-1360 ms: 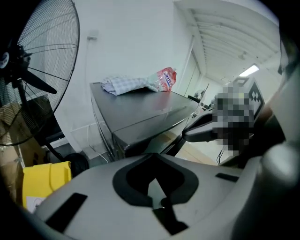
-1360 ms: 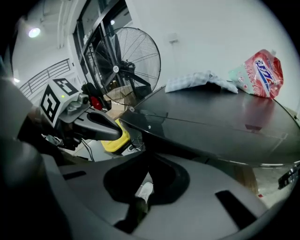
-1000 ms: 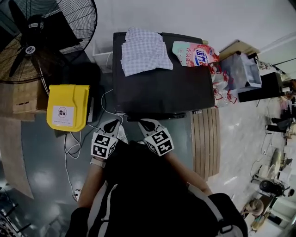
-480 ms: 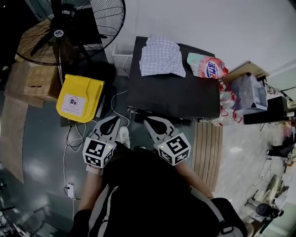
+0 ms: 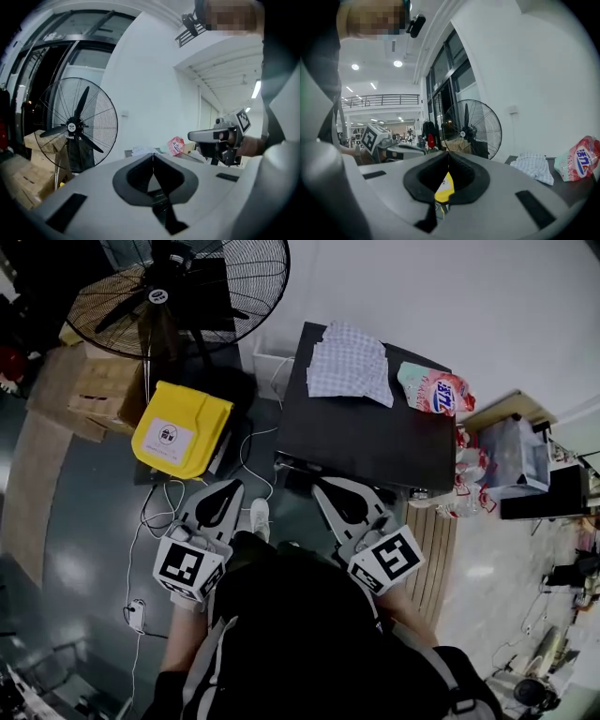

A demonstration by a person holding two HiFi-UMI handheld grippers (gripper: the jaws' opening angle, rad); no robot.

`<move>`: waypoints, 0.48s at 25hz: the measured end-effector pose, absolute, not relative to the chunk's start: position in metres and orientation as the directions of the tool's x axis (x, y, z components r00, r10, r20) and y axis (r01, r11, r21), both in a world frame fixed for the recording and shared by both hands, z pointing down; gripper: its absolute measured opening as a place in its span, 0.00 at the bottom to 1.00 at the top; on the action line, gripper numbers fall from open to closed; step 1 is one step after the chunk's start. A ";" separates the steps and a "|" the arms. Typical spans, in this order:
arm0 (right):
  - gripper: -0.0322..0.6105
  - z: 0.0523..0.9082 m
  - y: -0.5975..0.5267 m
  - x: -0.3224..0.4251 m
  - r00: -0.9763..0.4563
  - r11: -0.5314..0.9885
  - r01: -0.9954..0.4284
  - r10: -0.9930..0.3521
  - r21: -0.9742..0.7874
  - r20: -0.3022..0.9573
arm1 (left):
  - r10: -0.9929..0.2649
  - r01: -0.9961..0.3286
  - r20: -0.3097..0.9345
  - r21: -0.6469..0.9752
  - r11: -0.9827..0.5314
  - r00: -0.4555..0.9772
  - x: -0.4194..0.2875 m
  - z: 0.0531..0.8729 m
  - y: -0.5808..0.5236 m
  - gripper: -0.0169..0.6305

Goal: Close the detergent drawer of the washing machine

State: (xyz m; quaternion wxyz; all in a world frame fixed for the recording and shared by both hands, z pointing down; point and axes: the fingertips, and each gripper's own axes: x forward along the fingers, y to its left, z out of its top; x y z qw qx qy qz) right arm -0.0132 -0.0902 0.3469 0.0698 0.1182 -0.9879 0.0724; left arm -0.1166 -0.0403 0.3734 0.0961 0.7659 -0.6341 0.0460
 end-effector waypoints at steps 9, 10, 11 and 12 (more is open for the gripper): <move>0.07 0.333 -0.063 -0.004 -0.971 0.970 -0.222 -0.211 -0.095 0.114 | -0.980 -0.989 0.130 0.050 -0.142 0.147 -0.108 0.345 -0.017 0.04; 0.07 0.336 -0.061 -0.003 -0.970 0.970 -0.224 -0.212 -0.095 0.118 | -0.981 -0.989 0.127 0.049 -0.141 0.146 -0.106 0.345 -0.016 0.04; 0.07 0.338 -0.060 -0.002 -0.969 0.969 -0.226 -0.214 -0.094 0.123 | -0.982 -0.989 0.123 0.051 -0.141 0.146 -0.105 0.345 -0.015 0.04; 0.07 0.341 -0.058 -0.001 -0.968 0.969 -0.229 -0.216 -0.094 0.129 | -0.982 -0.989 0.119 0.053 -0.142 0.147 -0.103 0.346 -0.013 0.04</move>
